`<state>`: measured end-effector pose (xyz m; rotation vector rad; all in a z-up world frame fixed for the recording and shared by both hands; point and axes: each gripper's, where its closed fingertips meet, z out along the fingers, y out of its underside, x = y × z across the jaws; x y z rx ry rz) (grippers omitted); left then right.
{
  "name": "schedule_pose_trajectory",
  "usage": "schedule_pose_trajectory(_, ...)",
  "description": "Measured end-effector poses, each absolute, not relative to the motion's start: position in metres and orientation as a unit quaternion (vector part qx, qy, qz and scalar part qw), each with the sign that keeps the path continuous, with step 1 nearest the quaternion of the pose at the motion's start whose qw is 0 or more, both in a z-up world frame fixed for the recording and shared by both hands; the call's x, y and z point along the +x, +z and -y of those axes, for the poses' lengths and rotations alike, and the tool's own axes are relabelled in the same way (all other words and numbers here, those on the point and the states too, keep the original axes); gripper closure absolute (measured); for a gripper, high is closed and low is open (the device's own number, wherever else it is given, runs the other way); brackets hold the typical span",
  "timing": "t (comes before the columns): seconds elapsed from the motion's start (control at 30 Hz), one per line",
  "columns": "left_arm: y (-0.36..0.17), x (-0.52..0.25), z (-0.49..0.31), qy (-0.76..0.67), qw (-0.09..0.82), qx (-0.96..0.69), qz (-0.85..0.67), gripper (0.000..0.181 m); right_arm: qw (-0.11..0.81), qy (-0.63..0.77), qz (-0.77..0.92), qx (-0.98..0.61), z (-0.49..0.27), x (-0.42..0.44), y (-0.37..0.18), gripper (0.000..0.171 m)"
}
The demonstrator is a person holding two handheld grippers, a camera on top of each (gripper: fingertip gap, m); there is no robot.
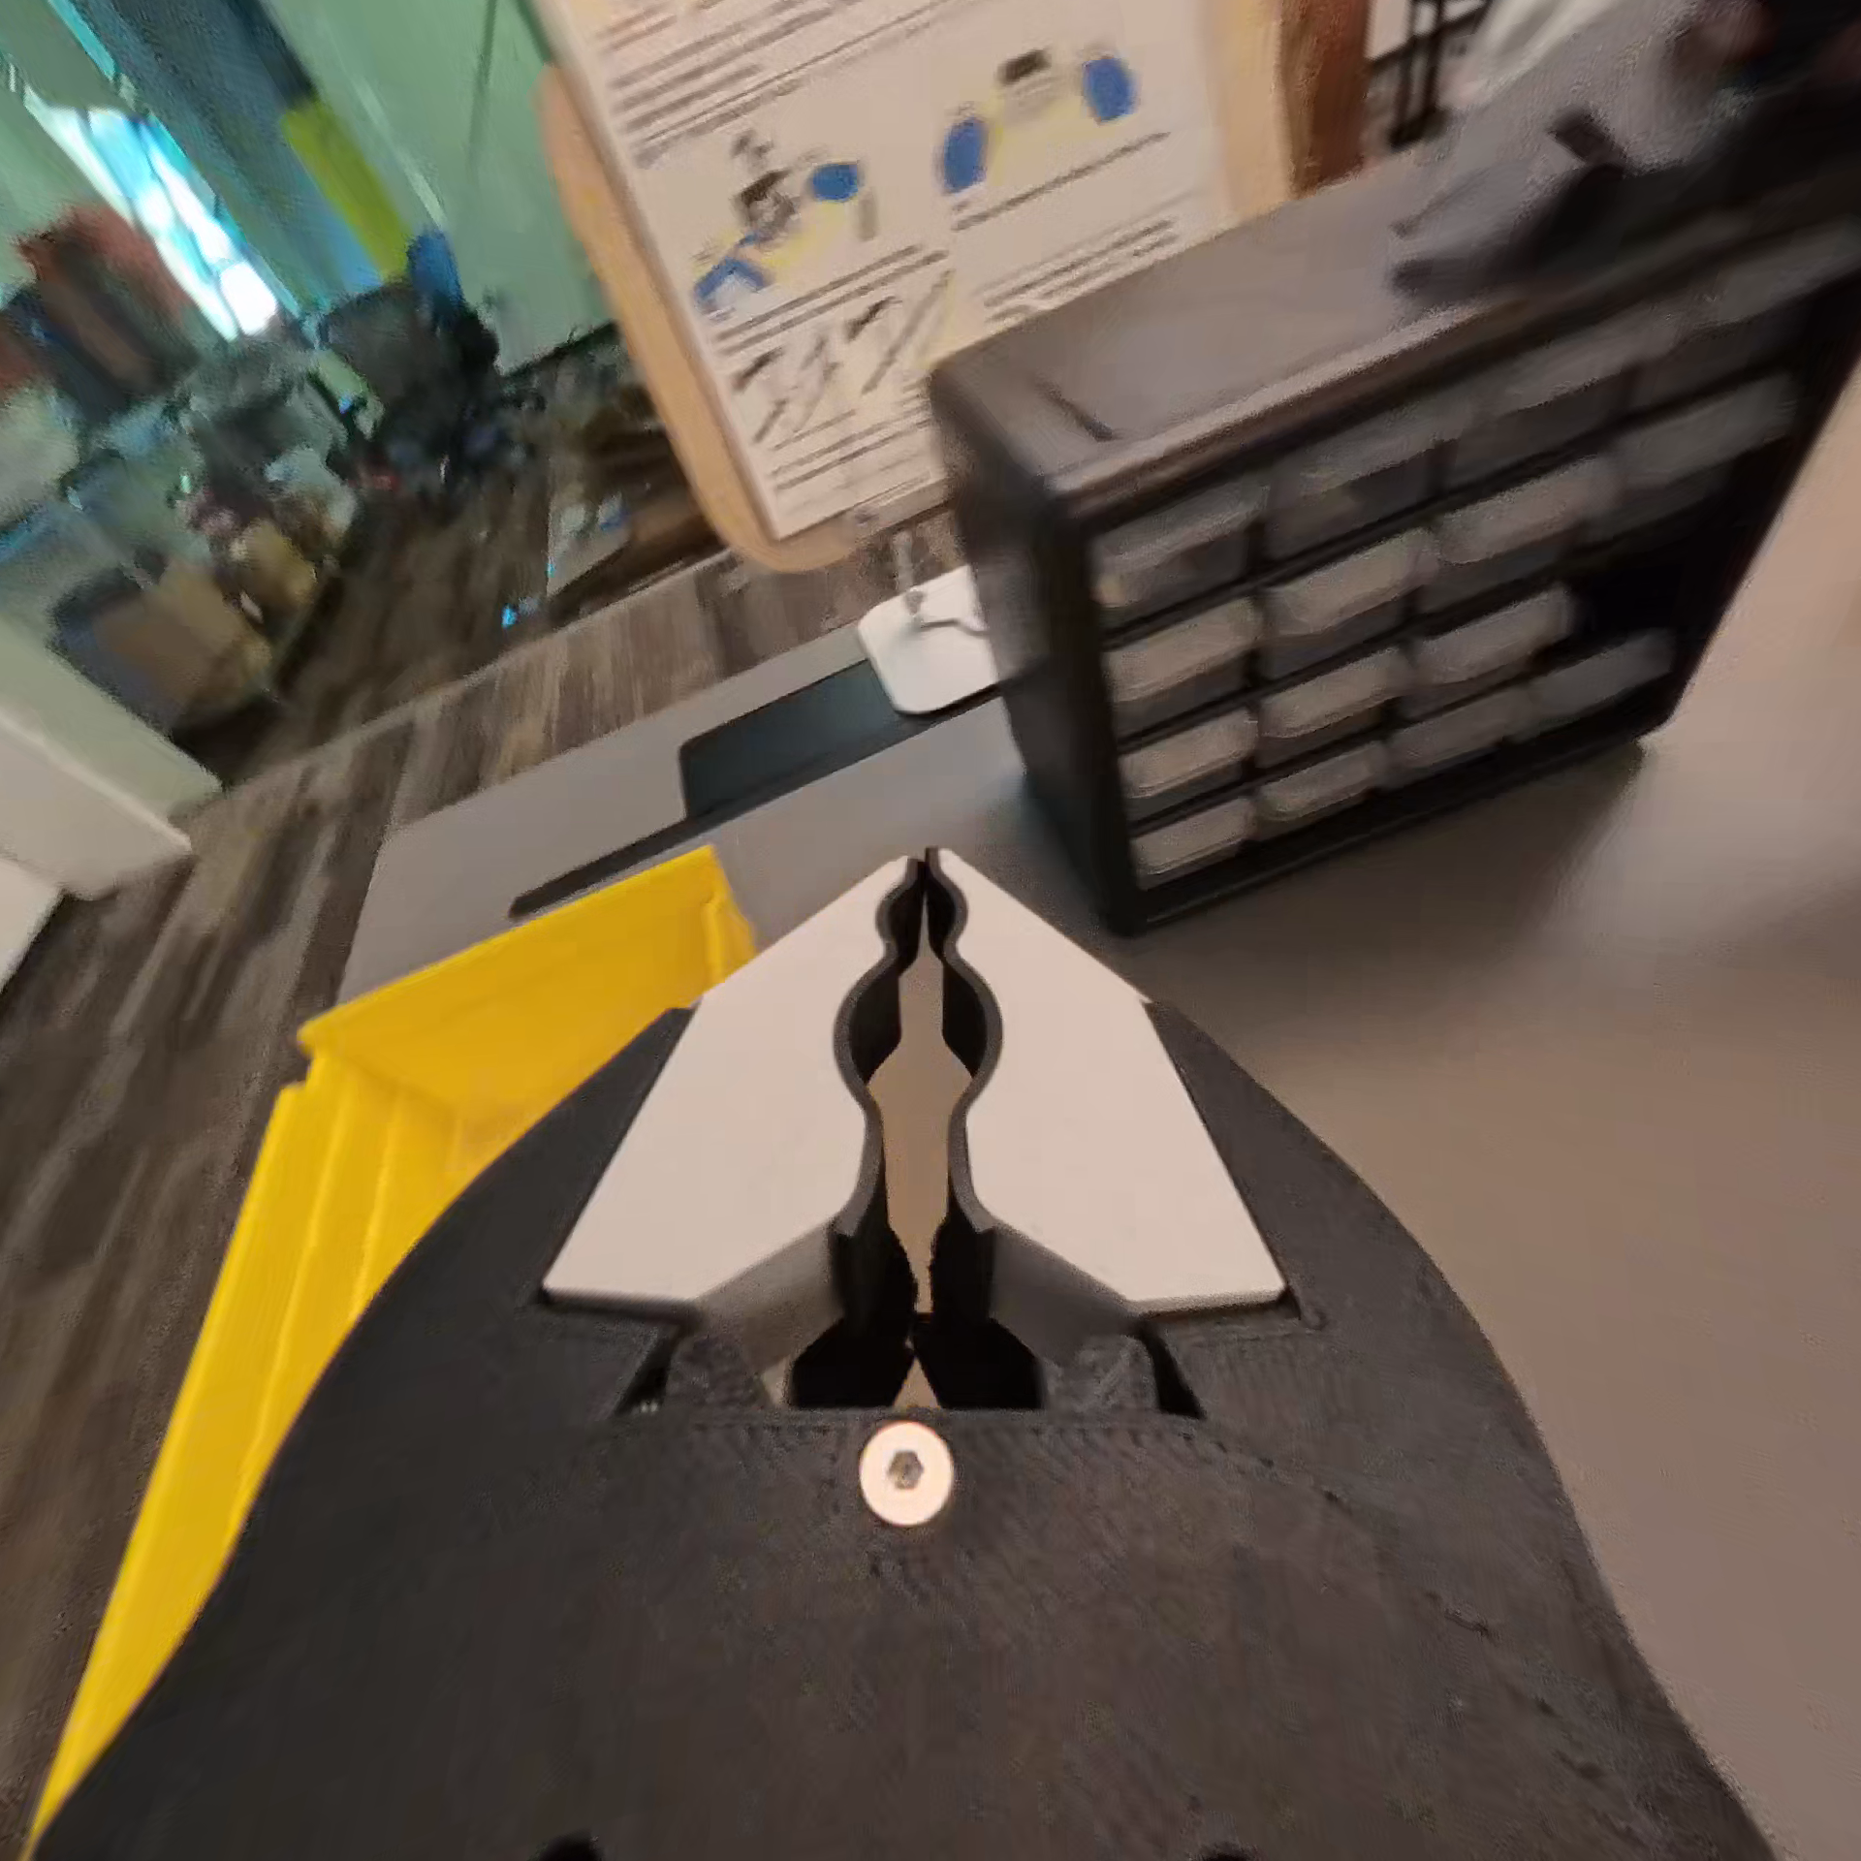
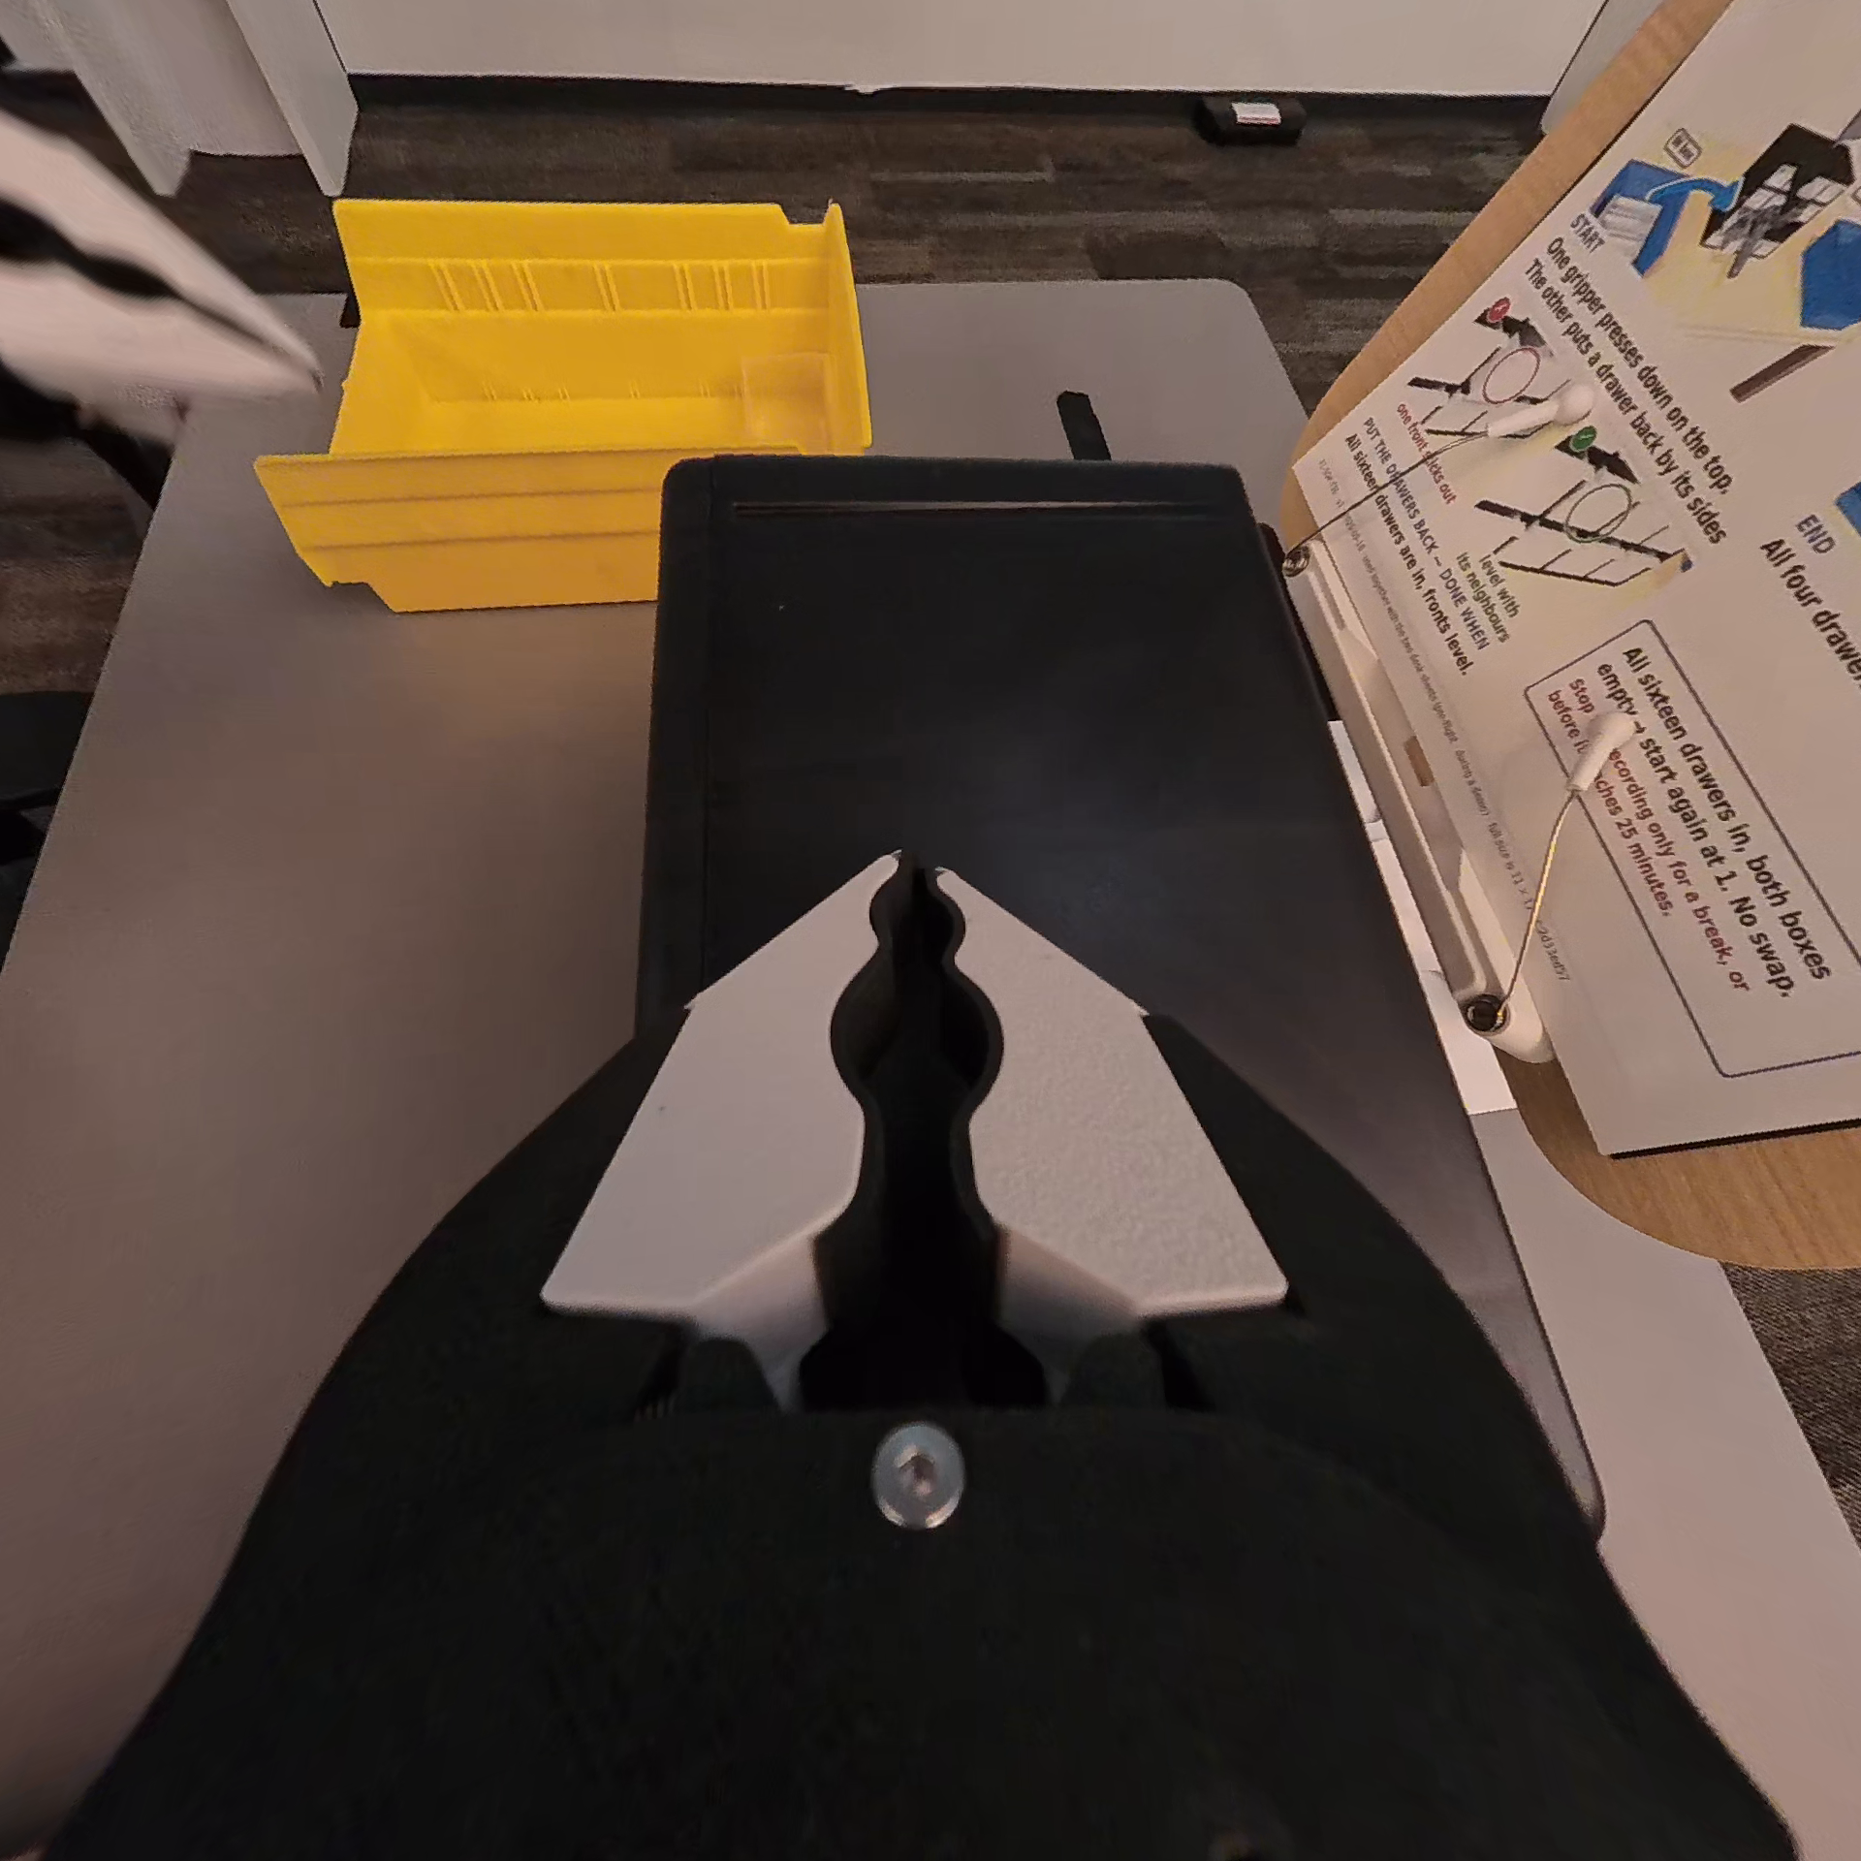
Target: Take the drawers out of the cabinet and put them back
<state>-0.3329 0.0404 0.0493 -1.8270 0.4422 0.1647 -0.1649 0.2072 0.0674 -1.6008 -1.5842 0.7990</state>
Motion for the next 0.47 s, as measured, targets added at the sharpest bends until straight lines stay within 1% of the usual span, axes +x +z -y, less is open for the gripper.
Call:
schedule_pose_trajectory(0.07,0.025,-0.288,-0.053,0.089,0.573,-0.774,-0.255,0.181,0.370,0.310,0.617,-0.622,-0.207,-0.165,0.068,0.171)
schedule_pose_trajectory(0.2,-0.017,-0.215,-0.088,0.192,0.555,-0.721,-0.367,0.181,0.374,0.306,0.619,-0.619,-0.207,-0.165,0.068,0.171)
schedule_pose_trajectory(0.3,-0.040,-0.172,-0.115,0.170,0.552,-0.711,-0.402,0.181,0.373,0.308,0.618,-0.620,-0.207,-0.165,0.068,0.171)
schedule_pose_trajectory(0.47,-0.056,-0.136,-0.143,0.111,0.548,-0.714,-0.422,0.181,0.372,0.307,0.619,-0.619,-0.206,-0.165,0.068,0.171)
